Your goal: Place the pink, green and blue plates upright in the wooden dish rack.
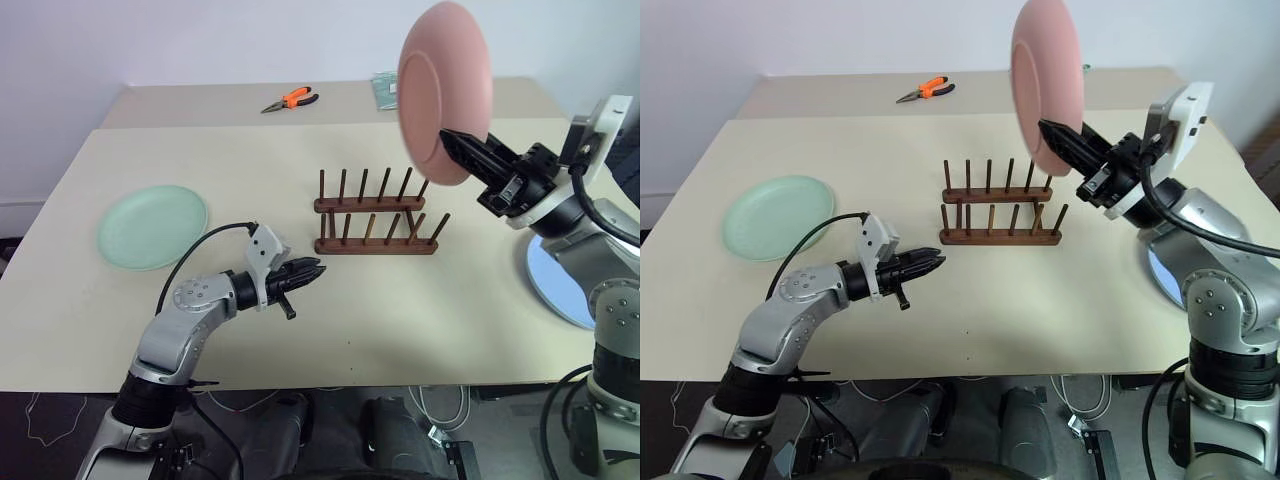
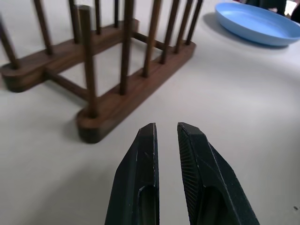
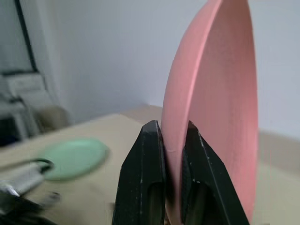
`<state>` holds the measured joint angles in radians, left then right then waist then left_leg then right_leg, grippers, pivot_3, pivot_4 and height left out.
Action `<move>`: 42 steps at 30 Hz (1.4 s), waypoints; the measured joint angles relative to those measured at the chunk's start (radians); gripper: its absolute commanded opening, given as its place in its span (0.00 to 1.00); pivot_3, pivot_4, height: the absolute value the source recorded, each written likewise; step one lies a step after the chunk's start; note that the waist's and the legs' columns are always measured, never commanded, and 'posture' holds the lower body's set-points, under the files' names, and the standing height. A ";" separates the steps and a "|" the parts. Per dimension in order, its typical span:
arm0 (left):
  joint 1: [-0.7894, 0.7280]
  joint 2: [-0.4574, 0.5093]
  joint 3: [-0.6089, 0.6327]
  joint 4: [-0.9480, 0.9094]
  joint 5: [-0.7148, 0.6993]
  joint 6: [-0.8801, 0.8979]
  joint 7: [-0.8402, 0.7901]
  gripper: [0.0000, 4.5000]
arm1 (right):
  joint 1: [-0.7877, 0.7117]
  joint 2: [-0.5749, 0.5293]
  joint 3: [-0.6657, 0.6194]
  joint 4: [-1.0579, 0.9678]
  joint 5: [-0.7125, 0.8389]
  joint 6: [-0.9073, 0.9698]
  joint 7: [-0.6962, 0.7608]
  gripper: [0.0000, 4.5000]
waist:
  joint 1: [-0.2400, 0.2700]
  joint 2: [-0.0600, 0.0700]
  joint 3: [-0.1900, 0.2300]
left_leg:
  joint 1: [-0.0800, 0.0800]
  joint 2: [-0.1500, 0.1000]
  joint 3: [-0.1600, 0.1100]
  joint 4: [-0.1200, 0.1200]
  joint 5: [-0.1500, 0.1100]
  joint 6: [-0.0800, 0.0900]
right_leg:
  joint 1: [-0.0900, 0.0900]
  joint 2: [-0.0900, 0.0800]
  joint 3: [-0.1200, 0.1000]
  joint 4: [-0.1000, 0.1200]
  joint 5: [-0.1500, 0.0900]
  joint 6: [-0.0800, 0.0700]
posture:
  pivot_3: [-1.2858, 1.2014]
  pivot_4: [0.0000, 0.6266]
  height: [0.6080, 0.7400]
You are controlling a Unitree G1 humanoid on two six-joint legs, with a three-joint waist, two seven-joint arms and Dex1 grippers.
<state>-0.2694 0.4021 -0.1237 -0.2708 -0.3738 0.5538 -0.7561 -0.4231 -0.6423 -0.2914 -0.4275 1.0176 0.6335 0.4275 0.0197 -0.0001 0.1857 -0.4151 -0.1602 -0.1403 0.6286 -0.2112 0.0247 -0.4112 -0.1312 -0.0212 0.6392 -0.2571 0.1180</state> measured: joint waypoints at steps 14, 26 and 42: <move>0.024 -0.001 -0.001 -0.025 -0.011 0.000 0.010 0.15 | 0.084 0.069 -0.070 -0.008 0.088 0.050 -0.180 0.01 | -0.005 0.001 -0.001 | -0.011 0.000 0.001 0.000 0.002 0.003 | -0.011 0.000 0.000 -0.002 0.006 0.005 | 0.52 0.24 0.91; 0.023 -0.007 -0.009 -0.025 -0.023 0.000 -0.001 0.15 | 0.118 0.079 -0.122 -0.096 0.216 0.036 -0.296 0.01 | -0.006 0.001 -0.001 | -0.011 0.001 0.001 0.000 0.002 0.003 | -0.011 0.000 0.000 -0.002 0.007 0.004 | 0.52 0.24 0.91; 0.022 -0.007 -0.019 -0.018 -0.023 0.000 -0.007 0.15 | 0.230 0.146 -0.079 -0.123 0.166 -0.008 -0.402 0.18 | -0.007 0.002 -0.001 | -0.011 0.001 0.001 0.001 0.002 0.003 | -0.011 0.002 0.000 -0.002 0.007 0.004 | 0.52 0.24 0.91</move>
<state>-0.2475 0.3953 -0.1432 -0.2890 -0.3973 0.5539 -0.7626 -0.1936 -0.4964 -0.3703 -0.5507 1.1837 0.6256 0.0254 0.0123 0.0019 0.1844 -0.4258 -0.1589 -0.1394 0.6292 -0.2092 0.0277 -0.4223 -0.1296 -0.0213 0.6375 -0.2503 0.1220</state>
